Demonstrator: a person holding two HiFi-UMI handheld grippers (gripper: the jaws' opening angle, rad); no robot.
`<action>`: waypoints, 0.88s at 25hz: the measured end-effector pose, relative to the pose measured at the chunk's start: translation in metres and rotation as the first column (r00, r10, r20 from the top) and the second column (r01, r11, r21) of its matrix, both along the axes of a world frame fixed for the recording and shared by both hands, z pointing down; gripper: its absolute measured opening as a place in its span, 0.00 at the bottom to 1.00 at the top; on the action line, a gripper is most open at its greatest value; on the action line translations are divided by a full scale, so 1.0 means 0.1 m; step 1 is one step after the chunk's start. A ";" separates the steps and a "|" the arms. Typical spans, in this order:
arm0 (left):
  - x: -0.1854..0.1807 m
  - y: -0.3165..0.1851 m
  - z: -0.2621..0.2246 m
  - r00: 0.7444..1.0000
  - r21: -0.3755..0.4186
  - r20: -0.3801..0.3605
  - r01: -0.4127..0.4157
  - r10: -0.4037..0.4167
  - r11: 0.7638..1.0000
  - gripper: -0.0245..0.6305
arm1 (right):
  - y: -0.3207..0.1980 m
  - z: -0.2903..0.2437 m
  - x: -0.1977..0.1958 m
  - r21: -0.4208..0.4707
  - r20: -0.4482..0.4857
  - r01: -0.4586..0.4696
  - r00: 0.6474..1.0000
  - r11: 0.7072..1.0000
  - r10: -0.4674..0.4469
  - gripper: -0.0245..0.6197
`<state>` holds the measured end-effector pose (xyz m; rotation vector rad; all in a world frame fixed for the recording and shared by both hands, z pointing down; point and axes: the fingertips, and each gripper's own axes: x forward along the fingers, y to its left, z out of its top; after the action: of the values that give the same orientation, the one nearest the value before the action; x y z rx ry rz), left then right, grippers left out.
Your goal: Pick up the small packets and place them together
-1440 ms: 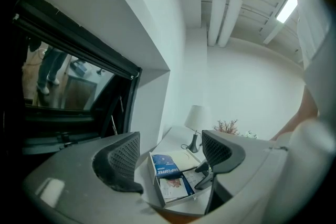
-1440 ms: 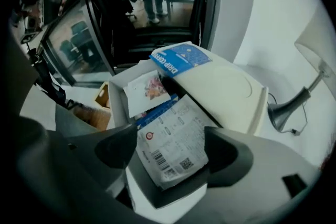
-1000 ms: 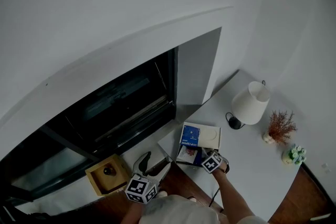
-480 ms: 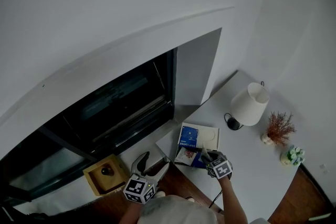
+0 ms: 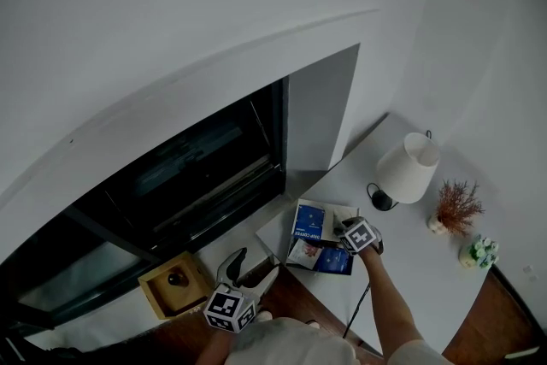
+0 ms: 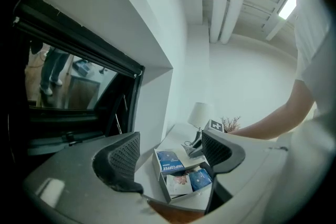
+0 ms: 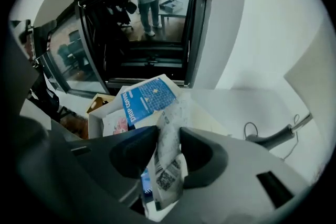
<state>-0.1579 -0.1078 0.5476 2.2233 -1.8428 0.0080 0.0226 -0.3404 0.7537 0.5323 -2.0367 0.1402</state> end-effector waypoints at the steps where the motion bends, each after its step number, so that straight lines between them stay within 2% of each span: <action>1: -0.01 0.02 0.01 1.000 -0.004 -0.002 0.004 -0.004 1.000 0.59 | -0.01 0.07 0.00 -0.015 -0.011 0.012 1.000 1.000 -0.012 0.29; 4: -0.01 0.05 0.04 1.000 -0.014 -0.010 0.013 -0.014 1.000 0.58 | -0.01 0.16 -0.03 -0.033 -0.043 0.036 0.998 0.999 -0.037 0.32; 5: -0.02 0.05 0.04 1.000 -0.016 -0.012 0.016 -0.016 1.000 0.59 | -0.02 0.17 -0.04 -0.030 -0.048 0.033 0.998 0.999 -0.034 0.35; 7: -0.02 0.05 0.04 1.000 -0.016 -0.014 0.019 -0.019 1.000 0.59 | -0.04 0.19 -0.07 -0.028 -0.044 0.024 0.999 0.999 -0.025 0.57; 10: 0.00 0.04 0.02 1.000 -0.012 -0.011 0.019 -0.019 1.000 0.58 | -0.06 0.24 -0.07 -0.028 -0.044 0.018 0.999 0.999 -0.019 0.60; 11: 0.00 0.03 0.02 1.000 -0.012 -0.010 0.019 -0.019 1.000 0.58 | -0.08 0.23 -0.06 -0.015 -0.045 0.004 0.999 1.000 -0.004 0.64; 13: 0.01 0.03 0.02 1.000 -0.012 -0.012 0.015 -0.016 1.000 0.59 | -0.14 0.16 -0.04 0.035 -0.046 -0.029 0.998 0.999 0.030 0.82; 15: 0.02 0.03 0.01 1.000 -0.011 -0.013 0.010 -0.010 1.000 0.59 | -0.20 0.03 -0.01 0.093 -0.019 -0.043 0.999 0.995 0.045 0.82; 17: 0.04 0.02 0.02 1.000 -0.014 -0.014 0.003 -0.003 1.000 0.59 | -0.23 -0.23 0.02 0.148 0.062 -0.090 0.995 0.985 0.081 0.82; 19: 0.06 0.00 0.02 1.000 -0.015 -0.019 -0.006 0.006 1.000 0.59 | -0.19 -0.56 0.04 0.174 0.205 -0.154 0.972 0.973 0.117 0.82; 20: 0.07 -0.02 0.01 1.000 -0.011 -0.022 -0.012 0.011 1.000 0.58 | -0.14 -0.75 0.05 0.178 0.300 -0.181 0.946 0.967 0.122 0.82; 21: 0.08 -0.03 -0.01 1.000 -0.004 -0.025 -0.019 0.018 1.000 0.58 | -0.07 -0.96 0.07 0.182 0.405 -0.211 0.906 0.961 0.122 0.82; 22: 0.10 -0.05 -0.04 0.999 0.005 -0.027 -0.027 0.027 1.000 0.58 | 0.00 -1.21 0.10 0.191 0.511 -0.249 0.851 0.949 0.120 0.82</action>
<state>-0.1481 -0.1127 0.5439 2.2396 -1.8007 -0.0211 0.0329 -0.3404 0.6324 0.9335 -2.5204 0.1467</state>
